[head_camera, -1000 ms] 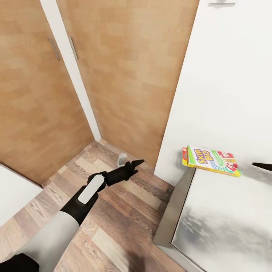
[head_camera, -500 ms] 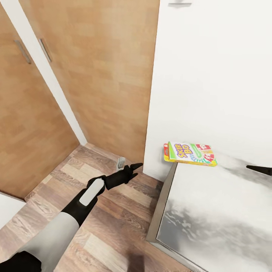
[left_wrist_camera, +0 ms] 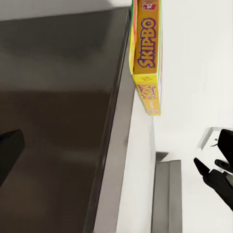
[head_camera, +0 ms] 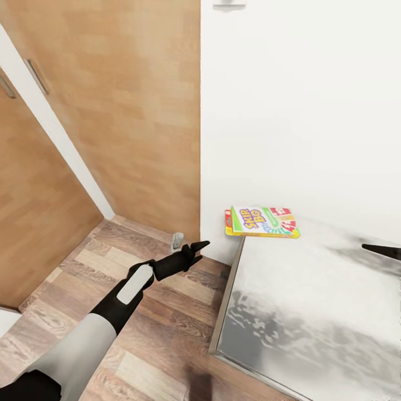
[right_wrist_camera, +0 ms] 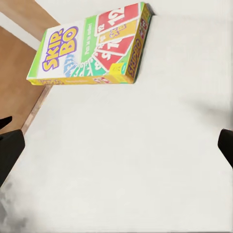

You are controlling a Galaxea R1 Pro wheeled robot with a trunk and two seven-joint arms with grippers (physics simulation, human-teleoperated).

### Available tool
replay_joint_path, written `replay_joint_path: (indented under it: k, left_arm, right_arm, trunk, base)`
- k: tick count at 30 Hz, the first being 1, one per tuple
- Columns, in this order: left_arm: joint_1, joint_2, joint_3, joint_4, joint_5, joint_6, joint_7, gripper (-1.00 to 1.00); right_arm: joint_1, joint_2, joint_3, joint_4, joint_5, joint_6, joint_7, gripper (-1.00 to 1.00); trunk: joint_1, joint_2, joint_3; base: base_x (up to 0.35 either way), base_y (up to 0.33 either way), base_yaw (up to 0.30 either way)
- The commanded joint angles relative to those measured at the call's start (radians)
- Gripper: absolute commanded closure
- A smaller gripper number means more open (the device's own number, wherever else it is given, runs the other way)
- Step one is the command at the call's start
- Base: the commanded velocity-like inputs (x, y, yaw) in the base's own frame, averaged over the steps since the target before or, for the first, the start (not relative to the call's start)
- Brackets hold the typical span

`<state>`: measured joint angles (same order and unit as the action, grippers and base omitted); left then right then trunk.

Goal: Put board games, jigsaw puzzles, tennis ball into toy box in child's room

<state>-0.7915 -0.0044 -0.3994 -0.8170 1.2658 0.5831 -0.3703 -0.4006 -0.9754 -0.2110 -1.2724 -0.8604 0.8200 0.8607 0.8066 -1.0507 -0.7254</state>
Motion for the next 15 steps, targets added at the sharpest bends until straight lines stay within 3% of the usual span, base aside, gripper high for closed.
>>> replay_joint_path:
  k: [1, 15]
  left_arm:
    - [0.0, 0.001, 0.0, 0.001, 0.005, 0.003, -0.002, -1.0]
    - [0.008, 0.017, 0.03, -0.002, 0.007, -0.003, -0.041, -1.0]
  right_arm:
    - [-0.001, 0.001, 0.0, 0.0, -0.002, 0.005, 0.002, -1.0]
    - [0.0, 0.028, -0.001, -0.025, -0.001, 0.005, 0.001, -1.0]
  trunk:
    - [0.0, -0.001, -0.001]
    - [0.0, -0.001, -0.001]
  base:
    - [0.0, 0.0, -0.054]
    - [0.0, 0.0, -0.024]
